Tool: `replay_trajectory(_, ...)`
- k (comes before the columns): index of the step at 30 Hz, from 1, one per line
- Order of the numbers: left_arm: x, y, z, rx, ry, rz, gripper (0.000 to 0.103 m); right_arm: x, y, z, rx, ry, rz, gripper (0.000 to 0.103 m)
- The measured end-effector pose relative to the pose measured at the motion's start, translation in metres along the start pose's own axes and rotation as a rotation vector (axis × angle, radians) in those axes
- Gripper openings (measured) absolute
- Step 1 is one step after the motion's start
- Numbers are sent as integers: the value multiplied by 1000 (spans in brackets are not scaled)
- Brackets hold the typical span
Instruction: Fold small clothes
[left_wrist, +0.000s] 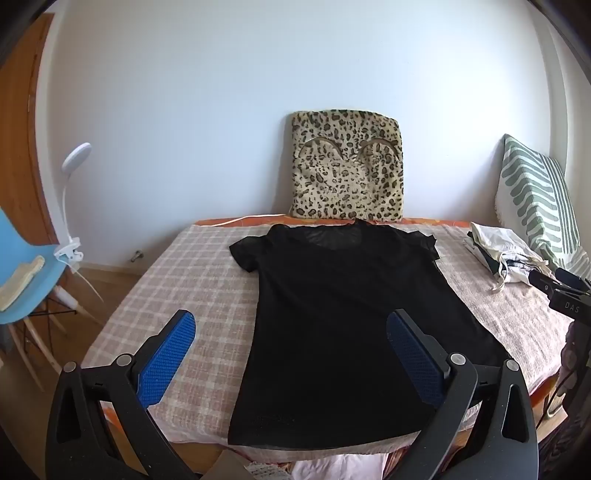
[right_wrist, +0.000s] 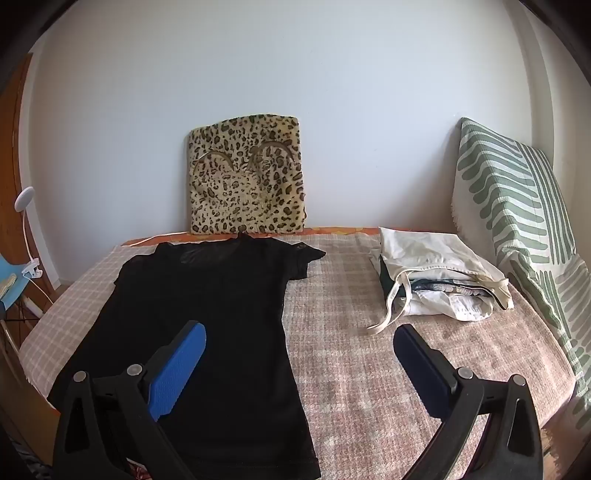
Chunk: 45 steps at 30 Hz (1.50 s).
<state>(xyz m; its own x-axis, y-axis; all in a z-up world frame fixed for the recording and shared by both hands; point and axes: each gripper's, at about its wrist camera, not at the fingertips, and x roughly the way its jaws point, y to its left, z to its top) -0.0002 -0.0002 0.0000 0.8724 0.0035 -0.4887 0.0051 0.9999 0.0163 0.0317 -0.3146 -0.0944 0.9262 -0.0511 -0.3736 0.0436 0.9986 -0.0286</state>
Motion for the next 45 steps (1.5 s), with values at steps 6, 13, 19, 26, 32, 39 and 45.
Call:
replay_trajectory(6,-1,0,1,-5,-3,4,103,0,0,0,2,4,1,103)
replay_trajectory(13,-5,1,0,-10,-24,11,103,0,0,0,-3,1,-6,103)
replay_trajectory(19,-6,-1,3,-9,-26,11,103,-1,1,0,-3,-1,-6,103)
replay_trajectory(26,-6,-2,3,-6,-28,16,103,-4,-1,4,-2,-1,-7,103)
replay_trajectory(32,-7,1,5,-15,-32,15,103,-4,-1,4,-1,-1,-6,103)
replay_trajectory(39,-8,2,6,-15,-31,13,103,-4,-1,4,-1,-1,-6,103)
replay_trajectory(45,-8,1,8,-18,-32,15,103,-4,-1,4,-1,-2,-7,103)
